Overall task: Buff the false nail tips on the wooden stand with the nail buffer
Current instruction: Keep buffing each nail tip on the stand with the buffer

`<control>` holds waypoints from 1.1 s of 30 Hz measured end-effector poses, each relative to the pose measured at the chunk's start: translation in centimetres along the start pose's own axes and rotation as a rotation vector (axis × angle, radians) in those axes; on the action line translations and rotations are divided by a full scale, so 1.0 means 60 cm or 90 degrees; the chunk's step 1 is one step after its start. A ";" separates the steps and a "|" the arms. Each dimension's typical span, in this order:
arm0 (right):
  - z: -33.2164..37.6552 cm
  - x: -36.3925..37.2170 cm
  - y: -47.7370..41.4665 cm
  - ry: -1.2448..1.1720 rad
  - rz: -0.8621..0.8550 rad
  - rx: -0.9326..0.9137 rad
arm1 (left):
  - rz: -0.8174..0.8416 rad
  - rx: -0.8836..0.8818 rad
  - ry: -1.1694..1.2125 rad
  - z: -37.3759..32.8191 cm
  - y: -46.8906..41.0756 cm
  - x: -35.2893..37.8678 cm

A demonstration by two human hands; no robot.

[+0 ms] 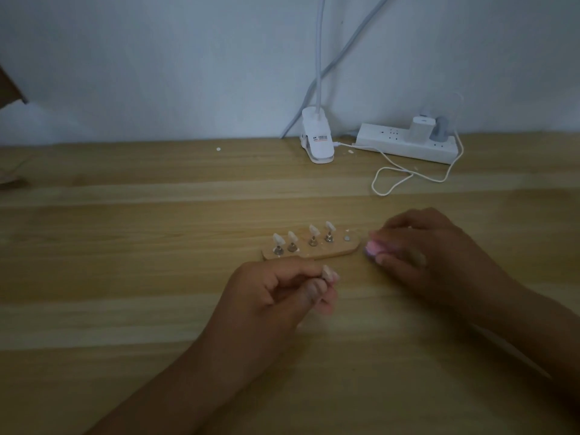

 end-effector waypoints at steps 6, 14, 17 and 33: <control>0.106 -0.009 -0.005 -0.156 0.033 -0.187 | 0.004 -0.045 0.013 0.014 -0.017 0.004; 0.047 -0.031 -0.068 -0.156 0.024 -0.113 | -0.114 0.053 -0.508 -0.039 -0.045 -0.041; -0.001 -0.008 -0.091 -0.125 0.087 -0.042 | -0.117 0.095 -0.767 -0.050 -0.058 -0.058; -0.042 0.069 -0.099 -0.133 0.290 -0.018 | 0.088 0.029 -0.614 0.039 -0.111 -0.081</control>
Point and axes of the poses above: each hand's wrist, its own y-axis away from the middle knuckle, its own x-axis out of the palm, z = x × y, the point moved 9 cm from there along -y, towards the middle knuckle, and after that the axes turned 4 degrees about z, right-handed, at the moved point
